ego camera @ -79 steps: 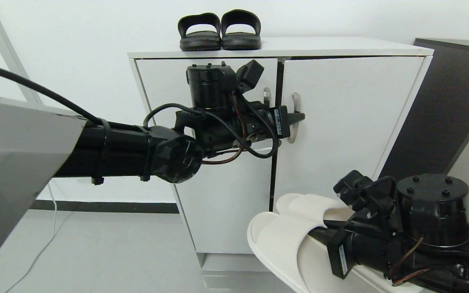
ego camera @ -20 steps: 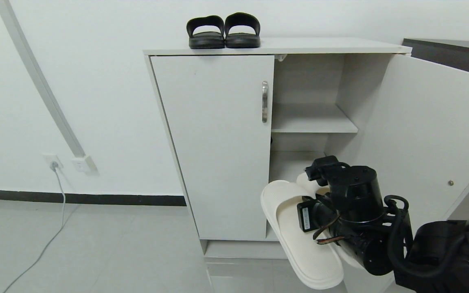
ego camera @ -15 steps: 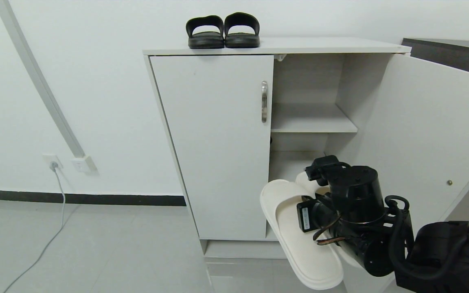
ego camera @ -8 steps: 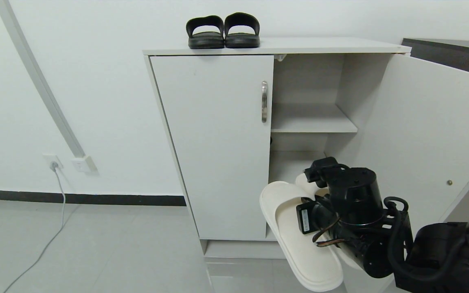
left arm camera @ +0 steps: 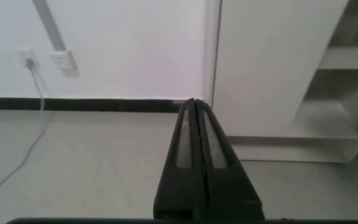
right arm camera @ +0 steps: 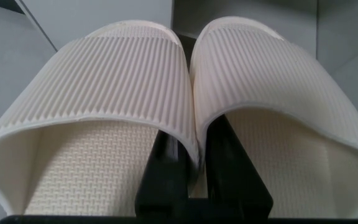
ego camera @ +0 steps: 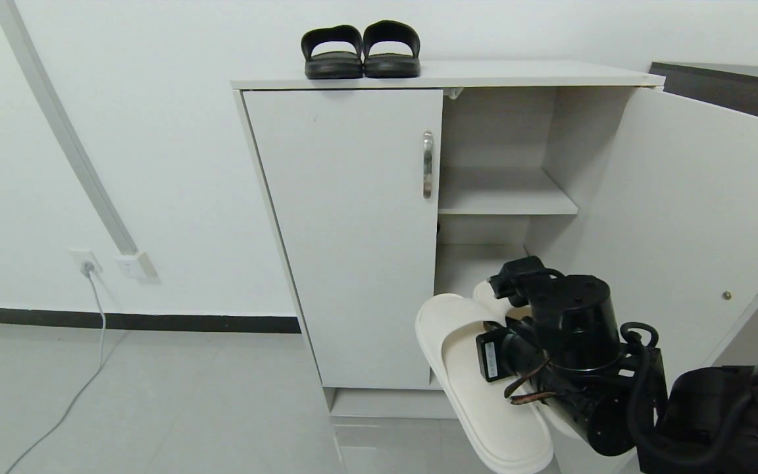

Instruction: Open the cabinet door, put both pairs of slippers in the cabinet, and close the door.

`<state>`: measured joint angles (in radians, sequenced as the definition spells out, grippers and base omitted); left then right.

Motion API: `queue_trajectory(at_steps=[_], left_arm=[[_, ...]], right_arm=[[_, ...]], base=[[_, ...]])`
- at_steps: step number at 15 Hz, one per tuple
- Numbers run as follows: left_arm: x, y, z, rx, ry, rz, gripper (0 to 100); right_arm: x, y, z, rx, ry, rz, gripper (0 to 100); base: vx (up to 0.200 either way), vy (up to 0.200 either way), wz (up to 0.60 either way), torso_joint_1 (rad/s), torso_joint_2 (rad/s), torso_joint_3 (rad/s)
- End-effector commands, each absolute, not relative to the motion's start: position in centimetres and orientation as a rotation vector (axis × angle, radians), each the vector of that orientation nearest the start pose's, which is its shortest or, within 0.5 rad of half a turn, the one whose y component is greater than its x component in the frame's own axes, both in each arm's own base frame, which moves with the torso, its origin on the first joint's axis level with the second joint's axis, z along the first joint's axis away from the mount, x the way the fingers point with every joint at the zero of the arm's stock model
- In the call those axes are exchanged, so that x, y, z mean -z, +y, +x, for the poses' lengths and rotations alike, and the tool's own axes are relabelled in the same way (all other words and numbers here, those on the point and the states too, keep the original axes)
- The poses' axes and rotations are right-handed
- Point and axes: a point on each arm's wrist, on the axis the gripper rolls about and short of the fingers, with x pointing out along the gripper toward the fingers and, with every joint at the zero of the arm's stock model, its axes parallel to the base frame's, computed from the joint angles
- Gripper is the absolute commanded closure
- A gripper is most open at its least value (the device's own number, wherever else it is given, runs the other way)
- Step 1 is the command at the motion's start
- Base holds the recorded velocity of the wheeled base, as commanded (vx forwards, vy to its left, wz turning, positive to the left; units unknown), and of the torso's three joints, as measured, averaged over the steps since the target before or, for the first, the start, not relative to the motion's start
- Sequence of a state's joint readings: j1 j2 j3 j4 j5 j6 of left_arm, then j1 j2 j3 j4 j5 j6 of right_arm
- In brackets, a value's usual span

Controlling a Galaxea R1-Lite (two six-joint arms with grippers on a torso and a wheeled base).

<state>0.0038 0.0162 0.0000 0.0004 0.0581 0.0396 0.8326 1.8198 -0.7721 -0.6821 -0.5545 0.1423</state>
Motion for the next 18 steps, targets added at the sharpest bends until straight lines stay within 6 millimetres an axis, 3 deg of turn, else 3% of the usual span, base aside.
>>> queue_trajectory(at_steps=[1,4,8,11,18], left_arm=[[-7.5,0.1,-2.3,-0.032,0.001,0.037,100],[-7.5,0.1,-2.3,-0.028,0.002,0.032,100],[-7.5,0.1,-2.3,-0.028,0.002,0.020,100],[-7.5,0.1,-2.3,-0.028,0.002,0.017,100],[-7.5,0.1,-2.3,-0.028,0.002,0.014,100]], right_arm=[[-14.1,22.8,22.4,-0.255,0.298,-0.091,100],[-14.5,23.3,22.9,-0.249,0.263,-0.066,100],[-16.8,25.4,25.2,-0.106,0.145,0.016,100],[-17.2,25.7,25.8,-0.038,0.121,0.029,100],[-16.4,25.0,26.0,-0.012,0.141,0.009,100]], base=[[0.000,0.000,0.00,0.000,0.00,0.000],[0.000,0.000,0.00,0.000,0.00,0.000],[0.000,0.000,0.00,0.000,0.00,0.000],[0.000,0.000,0.00,0.000,0.00,0.000],[0.000,-0.200,0.00,0.004,0.00,0.004]])
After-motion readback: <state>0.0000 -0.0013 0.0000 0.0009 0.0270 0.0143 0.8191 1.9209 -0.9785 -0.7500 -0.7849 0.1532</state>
